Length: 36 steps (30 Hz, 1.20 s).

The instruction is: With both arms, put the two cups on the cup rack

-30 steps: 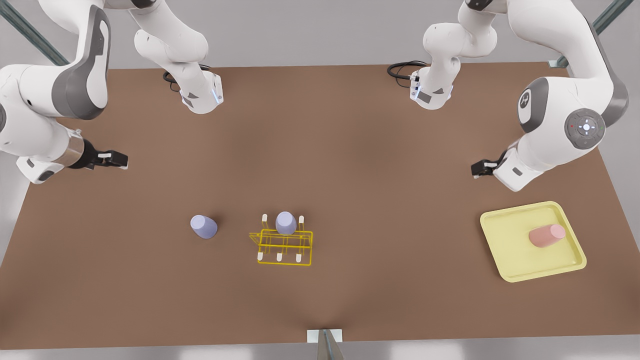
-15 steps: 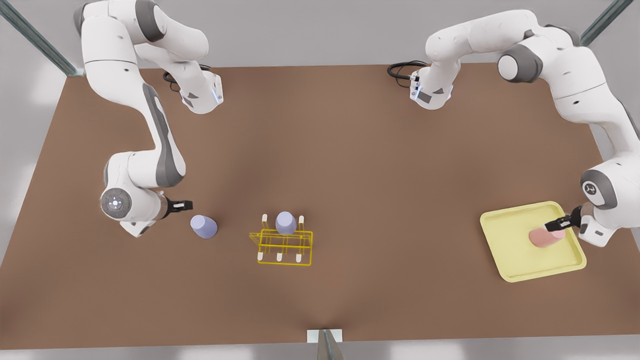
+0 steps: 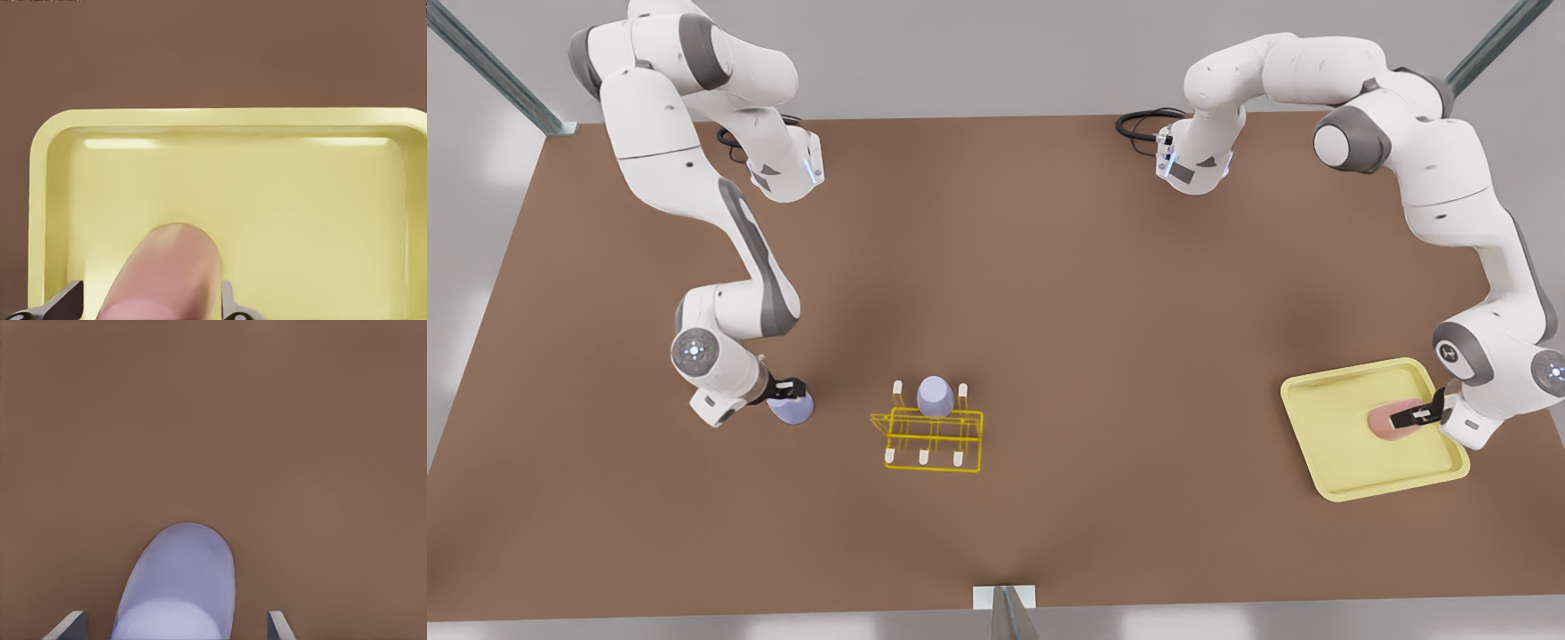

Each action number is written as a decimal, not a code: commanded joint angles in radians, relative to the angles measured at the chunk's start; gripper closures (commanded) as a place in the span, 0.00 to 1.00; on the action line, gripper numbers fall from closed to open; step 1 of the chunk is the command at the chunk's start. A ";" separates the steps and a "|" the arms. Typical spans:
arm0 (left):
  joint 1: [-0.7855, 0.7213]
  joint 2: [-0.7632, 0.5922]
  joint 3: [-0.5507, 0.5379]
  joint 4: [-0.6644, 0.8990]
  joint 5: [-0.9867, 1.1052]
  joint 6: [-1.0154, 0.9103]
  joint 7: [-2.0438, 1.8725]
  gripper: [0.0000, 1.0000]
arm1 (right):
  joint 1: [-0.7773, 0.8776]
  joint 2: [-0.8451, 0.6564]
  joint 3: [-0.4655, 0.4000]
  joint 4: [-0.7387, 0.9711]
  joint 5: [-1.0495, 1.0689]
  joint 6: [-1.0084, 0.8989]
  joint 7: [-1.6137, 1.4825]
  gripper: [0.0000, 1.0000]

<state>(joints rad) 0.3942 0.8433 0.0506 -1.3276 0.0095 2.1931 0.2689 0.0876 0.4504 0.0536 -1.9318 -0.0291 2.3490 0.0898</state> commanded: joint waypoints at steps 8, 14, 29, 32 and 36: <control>0.002 0.022 0.000 -0.001 0.003 -0.046 0.122 0.00 | 0.009 0.051 0.000 -0.009 0.006 0.059 0.062 0.00; 0.002 0.023 0.000 0.002 0.001 -0.039 0.096 0.12 | 0.009 0.059 -0.001 -0.055 0.006 0.099 0.062 0.00; 0.002 0.011 -0.009 -0.002 -0.002 -0.036 0.069 0.16 | 0.007 0.064 0.000 -0.042 0.005 0.101 0.062 0.19; 0.002 0.005 -0.018 -0.002 -0.002 -0.041 0.039 0.17 | 0.004 0.062 0.000 -0.035 0.005 0.099 0.060 0.19; -0.024 -0.059 -0.031 -0.004 -0.002 -0.160 -0.083 0.18 | 0.007 0.005 0.009 -0.010 0.031 0.092 0.059 0.19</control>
<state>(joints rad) 0.3766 0.7958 0.0204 -1.3321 0.0100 2.1176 0.3159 0.0937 0.4668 0.0603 -1.9456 -0.0080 2.4466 0.1367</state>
